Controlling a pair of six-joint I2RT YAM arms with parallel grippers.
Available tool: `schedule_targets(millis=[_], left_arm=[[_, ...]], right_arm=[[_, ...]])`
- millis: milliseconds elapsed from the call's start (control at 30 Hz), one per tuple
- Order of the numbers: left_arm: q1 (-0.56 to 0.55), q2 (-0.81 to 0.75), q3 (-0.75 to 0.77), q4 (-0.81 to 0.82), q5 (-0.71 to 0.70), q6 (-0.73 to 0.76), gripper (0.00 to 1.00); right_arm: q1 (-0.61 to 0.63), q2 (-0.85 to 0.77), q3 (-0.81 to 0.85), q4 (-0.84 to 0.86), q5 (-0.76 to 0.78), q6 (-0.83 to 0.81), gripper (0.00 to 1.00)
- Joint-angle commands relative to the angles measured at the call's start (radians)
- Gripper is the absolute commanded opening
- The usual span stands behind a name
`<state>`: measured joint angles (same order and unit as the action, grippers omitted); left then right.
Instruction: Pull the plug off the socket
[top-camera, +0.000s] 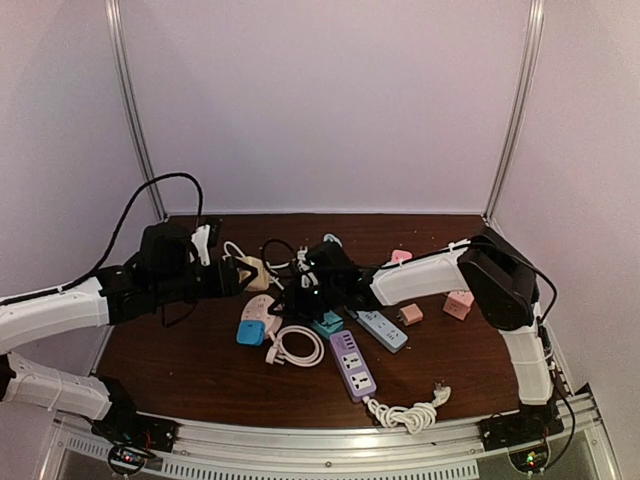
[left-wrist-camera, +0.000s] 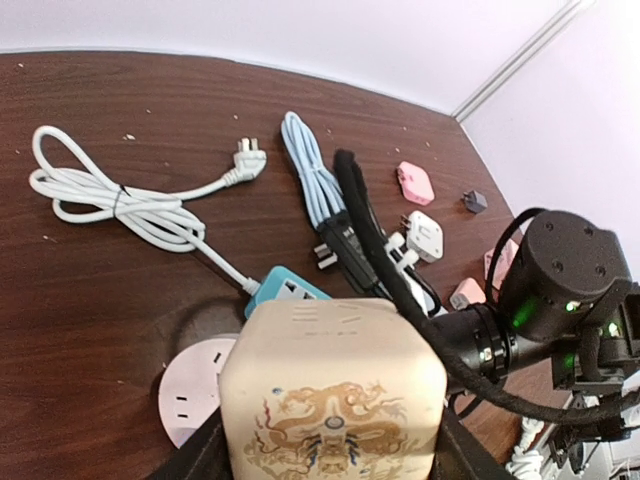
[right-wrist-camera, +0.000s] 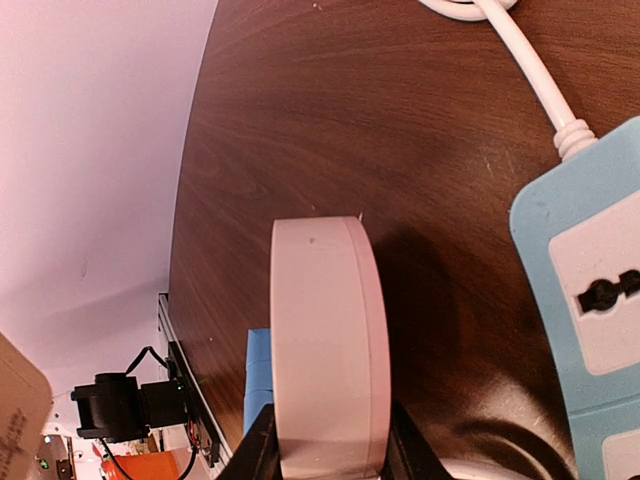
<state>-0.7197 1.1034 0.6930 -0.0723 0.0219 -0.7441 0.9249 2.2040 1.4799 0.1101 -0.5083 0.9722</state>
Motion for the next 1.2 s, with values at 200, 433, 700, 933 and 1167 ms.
schedule_targets(millis=[200,433,700,933,1167], left_arm=[[0.111,0.012,0.103,-0.259,-0.148,-0.017,0.23],[0.174,0.087,0.129,-0.346,-0.154,-0.009,0.24],[0.234,0.205,0.156,-0.376,-0.140,0.039,0.24],[0.299,0.306,0.200,-0.396,-0.069,0.064,0.24],[0.366,0.330,0.203,-0.368,0.054,0.060,0.24]], right_arm=[[0.018,0.035,0.036,-0.037,-0.022,-0.040,0.02],[0.045,0.075,0.102,-0.081,-0.041,-0.072,0.10],[0.042,0.071,0.127,-0.149,-0.012,-0.115,0.24],[0.042,0.068,0.144,-0.185,0.007,-0.153,0.46],[0.041,0.042,0.147,-0.204,0.036,-0.187,0.64]])
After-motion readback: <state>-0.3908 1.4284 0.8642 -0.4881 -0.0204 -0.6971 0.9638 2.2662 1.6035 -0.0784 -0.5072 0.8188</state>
